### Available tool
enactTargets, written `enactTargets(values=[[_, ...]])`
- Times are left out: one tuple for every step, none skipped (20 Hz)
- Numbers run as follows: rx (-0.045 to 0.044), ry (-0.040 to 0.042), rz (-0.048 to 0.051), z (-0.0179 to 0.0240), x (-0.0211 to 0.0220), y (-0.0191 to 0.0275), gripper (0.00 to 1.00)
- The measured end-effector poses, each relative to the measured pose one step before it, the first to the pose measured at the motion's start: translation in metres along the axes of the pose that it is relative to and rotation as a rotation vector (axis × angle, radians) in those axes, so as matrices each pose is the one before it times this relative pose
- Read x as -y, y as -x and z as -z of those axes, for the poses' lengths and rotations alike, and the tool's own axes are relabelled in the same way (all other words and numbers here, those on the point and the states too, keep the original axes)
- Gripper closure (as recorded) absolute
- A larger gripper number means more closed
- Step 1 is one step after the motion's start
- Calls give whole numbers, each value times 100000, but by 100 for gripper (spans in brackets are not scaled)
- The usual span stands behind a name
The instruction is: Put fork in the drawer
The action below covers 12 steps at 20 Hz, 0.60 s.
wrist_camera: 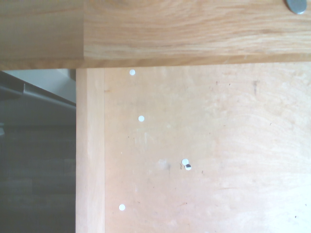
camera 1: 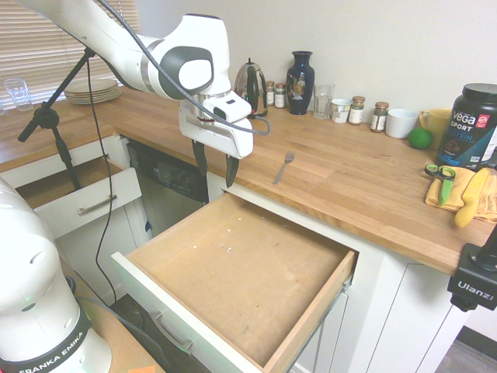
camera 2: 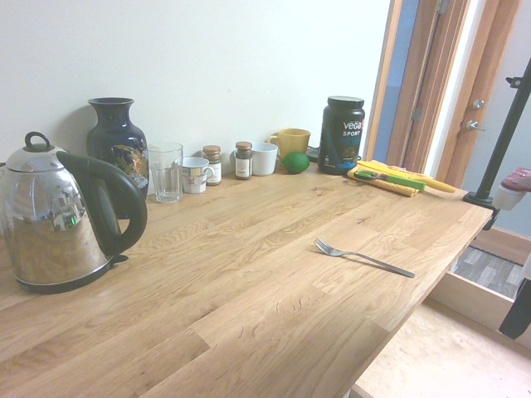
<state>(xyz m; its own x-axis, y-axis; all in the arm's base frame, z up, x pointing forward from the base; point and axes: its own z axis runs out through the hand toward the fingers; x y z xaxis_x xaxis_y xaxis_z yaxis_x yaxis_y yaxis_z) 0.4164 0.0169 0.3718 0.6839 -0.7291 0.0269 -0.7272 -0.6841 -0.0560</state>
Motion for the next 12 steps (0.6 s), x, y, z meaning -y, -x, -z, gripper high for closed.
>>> enactTargets(values=[[47, 44, -3, -27, 0, 0, 0], [9, -3, -7, -1, 0, 0, 0], [45, -37, -103, -3, -15, -17, 0], [-34, -3, -172, 10, -53, -72, 0], [-136, -14, -348, 43, -95, -156, 0], [-379, -22, -415, 115, -107, -280, 0], [-708, 15, -323, 200, -77, -408, 0], [-757, -132, -345, 261, 14, -508, 0], [-658, -134, -95, 226, 142, -554, 0], [-863, 34, 180, 230, 282, -677, 0], [-659, 37, 372, 190, 423, -769, 0], [-571, 206, 503, 185, 547, -907, 0]])
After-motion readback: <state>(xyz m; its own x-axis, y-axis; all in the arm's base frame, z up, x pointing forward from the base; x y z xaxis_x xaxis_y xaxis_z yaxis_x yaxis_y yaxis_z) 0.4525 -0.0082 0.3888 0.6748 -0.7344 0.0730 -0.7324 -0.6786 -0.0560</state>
